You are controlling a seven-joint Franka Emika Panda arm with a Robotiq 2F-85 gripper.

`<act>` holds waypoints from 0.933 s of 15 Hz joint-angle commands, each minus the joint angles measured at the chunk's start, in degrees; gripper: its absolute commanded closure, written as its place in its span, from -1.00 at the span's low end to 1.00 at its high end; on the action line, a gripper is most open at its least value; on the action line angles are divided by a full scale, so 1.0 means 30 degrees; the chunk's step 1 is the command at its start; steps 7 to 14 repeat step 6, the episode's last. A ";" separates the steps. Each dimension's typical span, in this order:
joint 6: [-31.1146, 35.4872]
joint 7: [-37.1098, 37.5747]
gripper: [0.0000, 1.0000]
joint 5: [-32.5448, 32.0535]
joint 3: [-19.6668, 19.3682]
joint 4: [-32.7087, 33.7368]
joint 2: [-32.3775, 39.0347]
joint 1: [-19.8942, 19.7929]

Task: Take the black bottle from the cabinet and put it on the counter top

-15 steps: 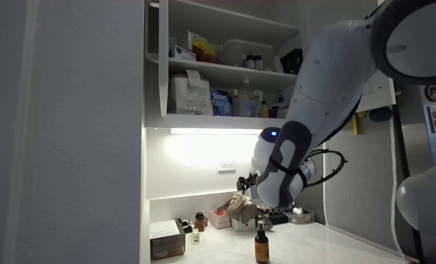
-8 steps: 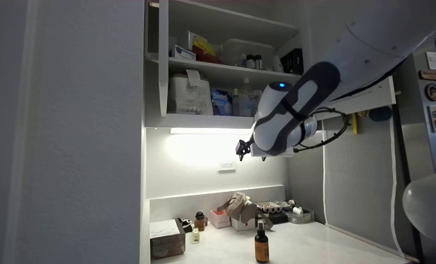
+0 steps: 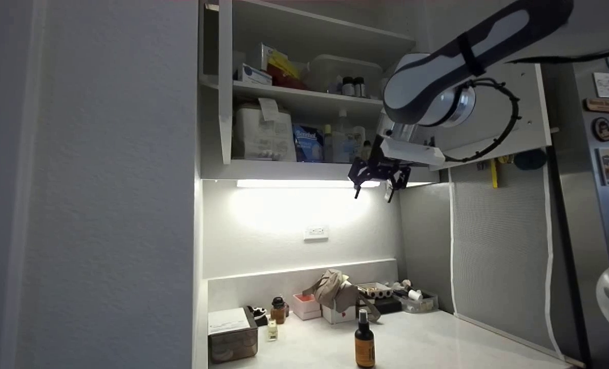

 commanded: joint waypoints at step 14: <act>-0.0515 0.0467 -1.00 -0.0767 -0.0881 0.0230 0.0147 0.1231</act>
